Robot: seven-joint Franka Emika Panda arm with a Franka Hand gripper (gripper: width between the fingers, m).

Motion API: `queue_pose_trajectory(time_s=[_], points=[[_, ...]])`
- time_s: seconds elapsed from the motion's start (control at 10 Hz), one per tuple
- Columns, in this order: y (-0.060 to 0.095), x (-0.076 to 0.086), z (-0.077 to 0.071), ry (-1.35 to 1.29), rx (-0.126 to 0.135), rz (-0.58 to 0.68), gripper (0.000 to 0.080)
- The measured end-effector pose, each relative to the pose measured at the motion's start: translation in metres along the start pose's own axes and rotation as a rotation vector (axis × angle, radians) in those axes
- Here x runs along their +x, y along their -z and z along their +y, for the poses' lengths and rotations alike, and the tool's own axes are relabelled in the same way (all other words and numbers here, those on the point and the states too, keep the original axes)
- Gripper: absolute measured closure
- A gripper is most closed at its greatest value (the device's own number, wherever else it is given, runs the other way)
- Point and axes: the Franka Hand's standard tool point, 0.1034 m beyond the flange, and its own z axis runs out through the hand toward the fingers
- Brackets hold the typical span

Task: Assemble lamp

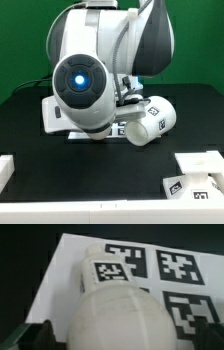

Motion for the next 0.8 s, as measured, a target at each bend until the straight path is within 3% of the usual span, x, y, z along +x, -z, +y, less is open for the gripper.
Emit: queue_pose_trajectory(time_s=[0.2, 0.5, 0.6, 0.7, 0.8], points=[[0.0024, 0.0002, 0.0104, 0.01, 0.004, 0.008, 0.0101], [0.0026, 0.0006, 0.0098, 0.01, 0.004, 0.008, 0.0101], [0.0026, 0.0006, 0.0098, 0.01, 0.004, 0.008, 0.0214], [0.0034, -0.0014, 0.0092, 0.011, 0.006, 0.003, 0.0214], [0.0034, -0.0022, 0.0089, 0.011, 0.007, 0.0, 0.0285]])
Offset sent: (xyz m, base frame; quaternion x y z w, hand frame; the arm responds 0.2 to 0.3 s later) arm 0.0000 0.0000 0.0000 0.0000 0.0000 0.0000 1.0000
